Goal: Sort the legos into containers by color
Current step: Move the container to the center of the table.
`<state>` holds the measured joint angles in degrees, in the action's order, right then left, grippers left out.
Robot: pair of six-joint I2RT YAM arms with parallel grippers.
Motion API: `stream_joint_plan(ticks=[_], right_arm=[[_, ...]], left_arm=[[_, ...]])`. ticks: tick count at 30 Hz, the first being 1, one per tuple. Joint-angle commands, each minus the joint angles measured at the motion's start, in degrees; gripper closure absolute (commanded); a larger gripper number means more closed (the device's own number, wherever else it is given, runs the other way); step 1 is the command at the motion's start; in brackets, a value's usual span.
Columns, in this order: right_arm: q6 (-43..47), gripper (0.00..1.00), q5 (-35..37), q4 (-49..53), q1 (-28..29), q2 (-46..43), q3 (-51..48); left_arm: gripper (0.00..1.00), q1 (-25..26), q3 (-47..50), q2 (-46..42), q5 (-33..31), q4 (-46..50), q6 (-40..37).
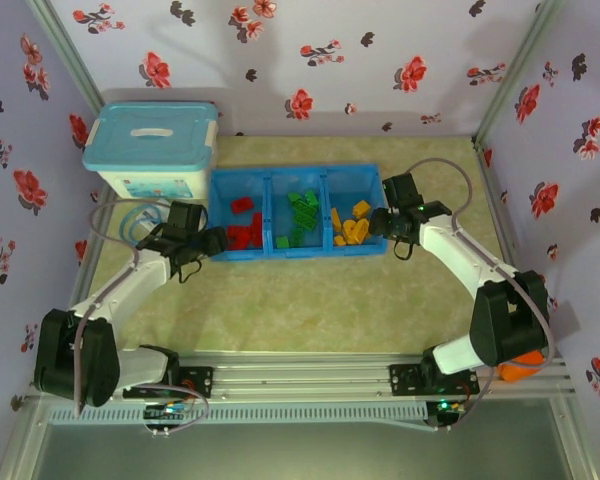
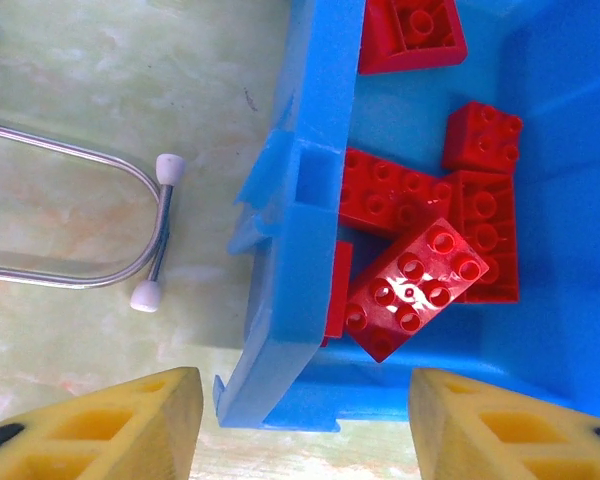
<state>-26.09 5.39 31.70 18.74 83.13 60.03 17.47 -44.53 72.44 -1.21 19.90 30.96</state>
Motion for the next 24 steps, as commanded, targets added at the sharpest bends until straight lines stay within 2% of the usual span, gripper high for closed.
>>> stream_joint_plan(ticks=[1, 10, 24], right_arm=[[-0.6, 0.48, -1.0, -1.4, -0.5, 0.2, -1.0], [-3.7, 0.58, 0.8, -2.4, -2.5, -0.6, -4.7], [-5.1, 0.60, 1.1, -3.2, -2.8, -5.9, -9.3]], left_arm=[[0.47, -0.5, -1.8, 1.6, 0.9, -2.0, -0.7], [0.49, -0.8, -5.1, 8.8, 1.1, -4.1, -1.6], [0.49, -1.0, -14.4, 20.2, 1.3, -5.8, -3.4]])
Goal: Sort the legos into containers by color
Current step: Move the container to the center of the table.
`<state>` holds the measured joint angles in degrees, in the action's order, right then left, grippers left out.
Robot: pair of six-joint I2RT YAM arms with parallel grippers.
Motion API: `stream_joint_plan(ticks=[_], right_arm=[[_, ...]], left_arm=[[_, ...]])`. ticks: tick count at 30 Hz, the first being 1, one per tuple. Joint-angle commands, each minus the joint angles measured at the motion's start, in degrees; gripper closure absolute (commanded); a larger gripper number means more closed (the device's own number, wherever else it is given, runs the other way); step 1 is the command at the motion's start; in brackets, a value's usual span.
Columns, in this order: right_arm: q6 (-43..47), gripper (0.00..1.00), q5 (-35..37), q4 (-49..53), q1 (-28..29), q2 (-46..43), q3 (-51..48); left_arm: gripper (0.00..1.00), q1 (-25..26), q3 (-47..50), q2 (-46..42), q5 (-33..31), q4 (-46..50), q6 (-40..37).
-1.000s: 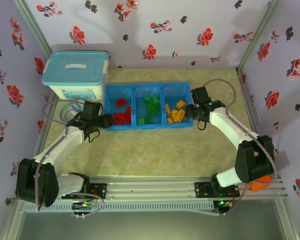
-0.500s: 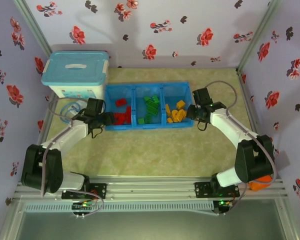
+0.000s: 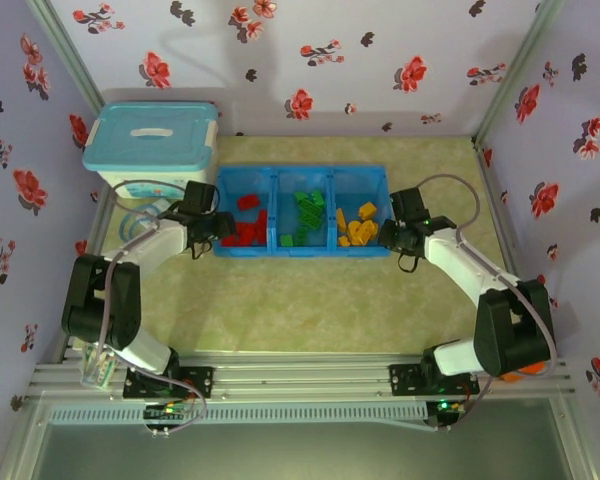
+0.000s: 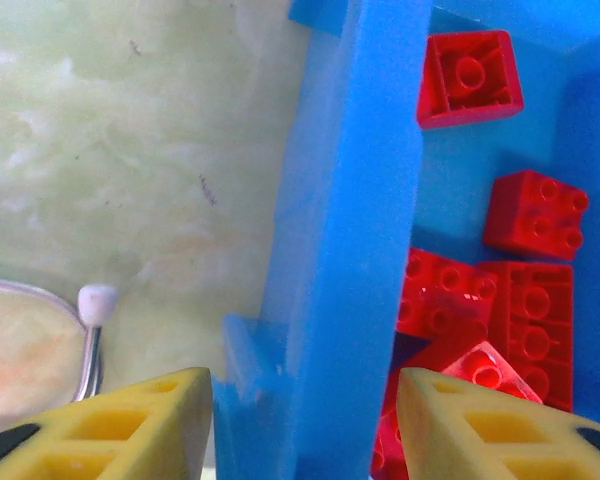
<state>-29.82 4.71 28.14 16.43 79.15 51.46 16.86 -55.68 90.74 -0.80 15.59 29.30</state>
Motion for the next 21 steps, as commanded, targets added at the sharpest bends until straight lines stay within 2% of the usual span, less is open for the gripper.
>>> stream_joint_plan(ticks=[1, 3, 5, 8, 10, 16, 21], right_arm=[[-1.3, 0.60, 1.8, 0.5, -0.5, -2.4, -0.8], [-1.1, 0.58, 2.0, 0.9, -0.5, -3.0, -0.9], [-0.7, 0.51, 2.0, 1.1, -0.6, -3.9, -0.7], [-0.1, 0.25, 1.4, 0.4, -0.6, -6.2, -1.1], [0.7, 0.17, 1.1, -0.8, -0.5, -8.9, -1.5], [3.4, 0.09, 3.9, -3.4, -0.5, -18.6, -3.3], [6.6, 0.03, 9.9, -6.0, -0.5, -26.5, -7.1]], left_arm=[[0.49, -0.3, -4.2, 2.5, 1.0, -1.3, -1.7], [0.49, -0.3, -5.3, 2.9, 1.9, -0.8, -1.6], [0.47, -0.2, -5.2, 2.0, 1.9, -0.8, -1.3], [0.25, -0.2, -3.7, -0.7, 1.4, -0.2, -1.3], [0.22, -0.1, -2.4, -3.4, 0.0, 0.5, -1.6], [0.19, -0.2, 2.9, -16.4, -7.6, 1.8, -3.4], [0.17, -0.1, 10.3, -27.3, -19.8, -0.7, -5.9]])
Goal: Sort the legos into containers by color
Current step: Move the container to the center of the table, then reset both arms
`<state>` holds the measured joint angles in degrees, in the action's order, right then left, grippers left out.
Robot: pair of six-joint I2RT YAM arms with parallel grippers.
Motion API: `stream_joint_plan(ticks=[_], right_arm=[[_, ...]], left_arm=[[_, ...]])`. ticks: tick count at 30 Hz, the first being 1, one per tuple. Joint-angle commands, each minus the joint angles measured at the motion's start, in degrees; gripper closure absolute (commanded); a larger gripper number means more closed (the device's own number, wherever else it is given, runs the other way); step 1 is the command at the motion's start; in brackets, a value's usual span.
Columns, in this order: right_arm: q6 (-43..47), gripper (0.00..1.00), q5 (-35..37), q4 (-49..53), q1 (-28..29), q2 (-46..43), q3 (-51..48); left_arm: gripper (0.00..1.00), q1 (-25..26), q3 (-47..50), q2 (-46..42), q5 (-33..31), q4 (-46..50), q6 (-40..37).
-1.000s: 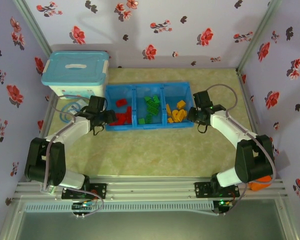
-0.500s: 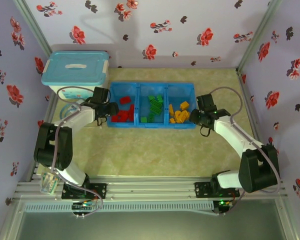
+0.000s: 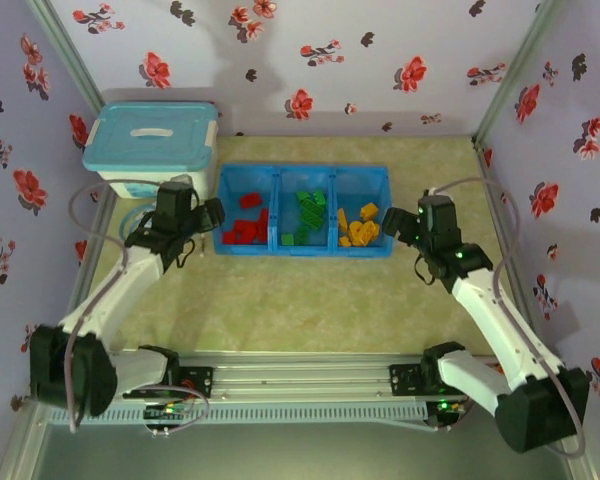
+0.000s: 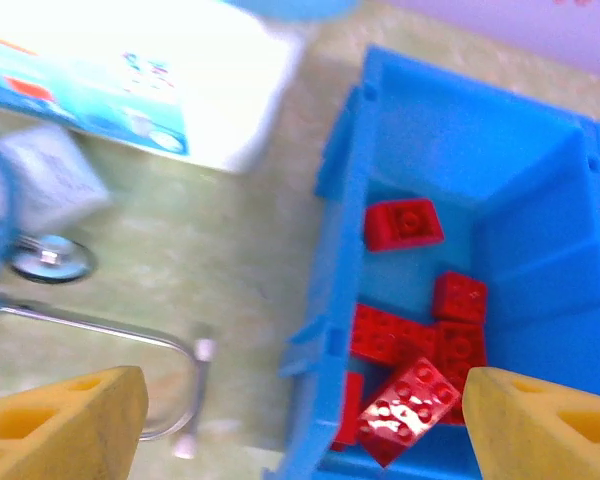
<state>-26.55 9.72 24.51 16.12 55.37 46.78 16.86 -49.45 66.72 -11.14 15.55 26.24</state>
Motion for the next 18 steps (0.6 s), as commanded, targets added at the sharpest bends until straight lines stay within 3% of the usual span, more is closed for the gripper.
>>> stream_joint_plan(ticks=[1, 9, 13, 18], right_arm=[[4.3, 0.01, 6.1, -4.3, -0.2, -4.5, -4.5], [9.9, 0.01, 20.5, -11.5, -0.1, -15.7, -16.6], [11.7, 0.01, 22.5, -13.7, -0.2, -15.9, -19.9], [12.0, 0.01, 24.9, -17.4, -0.1, -16.1, -24.8]], left_arm=[[0.17, -0.1, 6.2, -5.2, -12.0, -2.3, -3.6], [0.18, -0.1, 19.5, -15.5, -23.8, -11.9, -10.4], [0.17, -0.2, 24.6, -19.2, -27.7, -15.6, -12.4], [0.18, -0.1, 26.7, -20.7, -28.1, -17.0, -14.3]])
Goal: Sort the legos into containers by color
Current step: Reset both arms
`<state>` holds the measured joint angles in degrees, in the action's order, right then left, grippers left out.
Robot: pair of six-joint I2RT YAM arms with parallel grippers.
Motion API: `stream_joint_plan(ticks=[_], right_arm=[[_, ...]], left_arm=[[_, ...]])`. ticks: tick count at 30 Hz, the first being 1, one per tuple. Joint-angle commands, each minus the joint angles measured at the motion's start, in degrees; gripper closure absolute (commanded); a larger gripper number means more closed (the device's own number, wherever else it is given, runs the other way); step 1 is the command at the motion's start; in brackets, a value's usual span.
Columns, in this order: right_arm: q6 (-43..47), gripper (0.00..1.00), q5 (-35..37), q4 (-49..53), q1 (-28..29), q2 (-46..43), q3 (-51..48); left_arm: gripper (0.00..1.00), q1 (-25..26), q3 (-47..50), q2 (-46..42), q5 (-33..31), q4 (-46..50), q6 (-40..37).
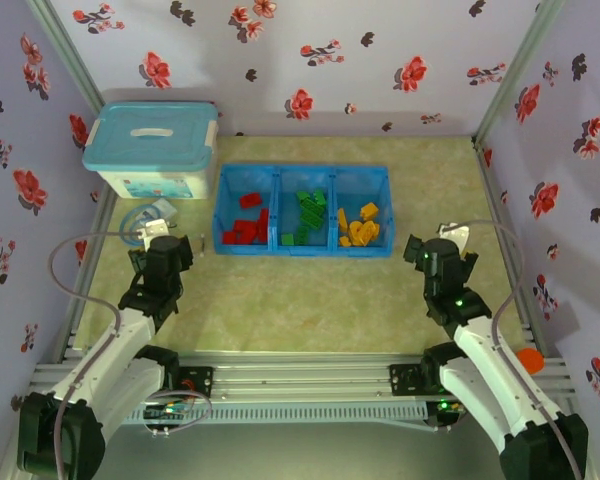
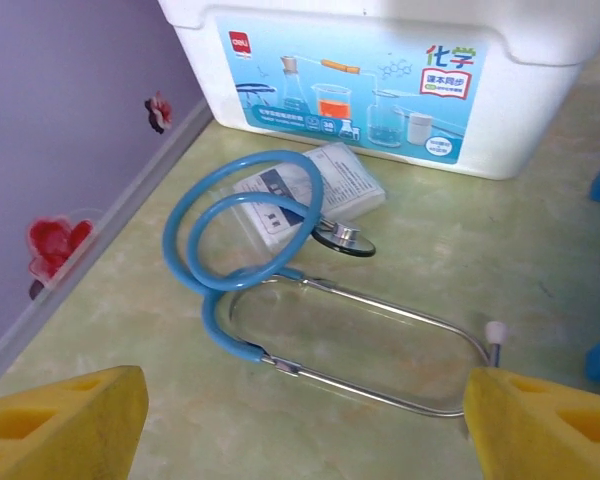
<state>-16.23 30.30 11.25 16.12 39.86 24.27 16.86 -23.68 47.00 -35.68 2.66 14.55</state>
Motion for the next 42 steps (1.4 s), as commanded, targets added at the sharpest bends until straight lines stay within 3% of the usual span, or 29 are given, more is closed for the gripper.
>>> stream_joint_plan(ticks=[1, 11, 14, 22, 30, 42], right_arm=[[2.2, 0.01, 4.6, -3.7, -0.2, -0.8, -2.6], [4.1, 0.01, 7.0, -7.3, -0.2, -5.0, -11.1], [4.6, 0.01, 6.4, -7.9, -0.2, -6.8, -11.9], [5.1, 0.01, 10.2, -12.0, -0.2, -3.7, -12.0], [10.5, 0.01, 12.2, -28.4, -0.3, 3.4, -14.5], [15.0, 0.01, 11.1, -50.9, -1.3, 17.2, -16.2]], left_arm=[[0.18, 0.0, 1.4, -1.1, -4.2, -4.7, -3.2], [0.13, 0.6, 10.4, -0.7, -8.0, -13.0, -3.9], [0.12, 0.6, 10.0, -1.8, -8.0, -10.1, -2.7], [0.09, 0.6, 12.6, -2.7, -10.3, -17.4, -4.2], [0.01, -0.4, 15.3, 0.3, -10.8, -29.0, -6.9], [0.00, -2.6, 17.3, 12.9, -10.2, -51.2, -11.0]])
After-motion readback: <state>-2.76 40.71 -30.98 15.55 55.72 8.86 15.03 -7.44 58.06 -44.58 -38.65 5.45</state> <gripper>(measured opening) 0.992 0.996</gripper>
